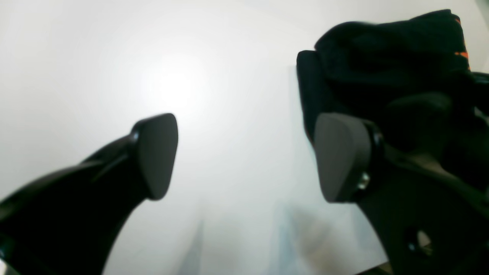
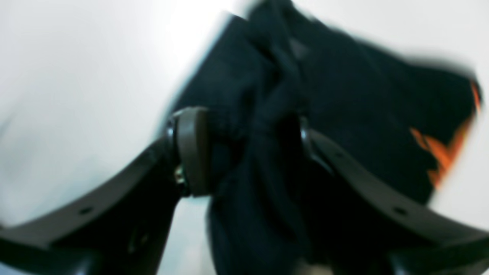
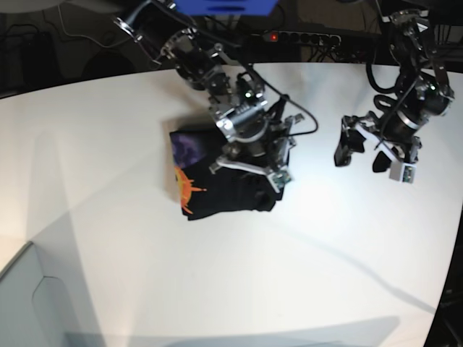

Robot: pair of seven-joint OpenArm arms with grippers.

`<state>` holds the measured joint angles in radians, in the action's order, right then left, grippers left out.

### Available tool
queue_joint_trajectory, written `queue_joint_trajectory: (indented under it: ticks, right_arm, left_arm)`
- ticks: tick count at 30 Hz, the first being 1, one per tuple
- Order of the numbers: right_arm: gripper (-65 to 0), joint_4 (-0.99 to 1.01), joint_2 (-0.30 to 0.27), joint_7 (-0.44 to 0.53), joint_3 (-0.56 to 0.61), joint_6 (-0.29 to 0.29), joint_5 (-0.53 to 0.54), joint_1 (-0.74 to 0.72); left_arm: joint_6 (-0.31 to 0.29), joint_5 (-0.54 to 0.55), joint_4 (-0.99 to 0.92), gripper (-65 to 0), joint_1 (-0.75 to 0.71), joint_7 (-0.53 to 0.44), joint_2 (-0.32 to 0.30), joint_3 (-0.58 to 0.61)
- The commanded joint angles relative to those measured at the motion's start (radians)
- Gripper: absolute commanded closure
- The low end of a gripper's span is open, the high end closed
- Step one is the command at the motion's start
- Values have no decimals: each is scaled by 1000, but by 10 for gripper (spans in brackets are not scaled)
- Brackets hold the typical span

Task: Fold the T-shirt properly
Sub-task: 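Release the left gripper and press the bundle flat with the right gripper, then grasp the bundle's sides with both grippers and rotate it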

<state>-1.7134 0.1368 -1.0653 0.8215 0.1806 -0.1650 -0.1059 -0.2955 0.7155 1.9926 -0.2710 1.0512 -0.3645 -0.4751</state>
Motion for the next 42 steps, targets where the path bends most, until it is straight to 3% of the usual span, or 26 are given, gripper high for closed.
queue_joint_trajectory:
  ticks: [1, 4, 9, 17, 24, 29, 35, 42]
  right_arm:
    - [-294, -14, 20, 1, 34, 1, -3, -19]
    - [-294, -10, 20, -37, 120, 4, -3, -42]
    - [-297, -14, 20, -40, 121, 4, -3, -44]
    - [-297, -129, 20, -37, -1, 3, -5, -58]
    - [-297, -156, -47, -33, -67, 3, -1, -93]
    - [-297, -115, -108, -3, -147, -3, 2, -130]
    - [-297, -29, -136, 3, -189, -36, 2, -202]
    - [-297, 60, -151, 4, -190, -45, 2, -271]
  left_arm:
    - [-1, 13, 21, -541, 3, -18, -11, -4]
    - [-1, 13, 21, -541, 3, -18, -11, -4]
    - [-1, 13, 21, -541, 2, -18, -14, -6]
    - [-1, 13, 21, -541, 2, -18, -14, -10]
    - [-1, 14, 21, -541, 5, -18, -8, 0]
    - [9, 83, 21, -541, 37, -18, -6, 163]
    - [12, 80, 7, -541, 108, -27, 23, 433]
    - [12, -83, -103, -541, 118, -29, 89, 470]
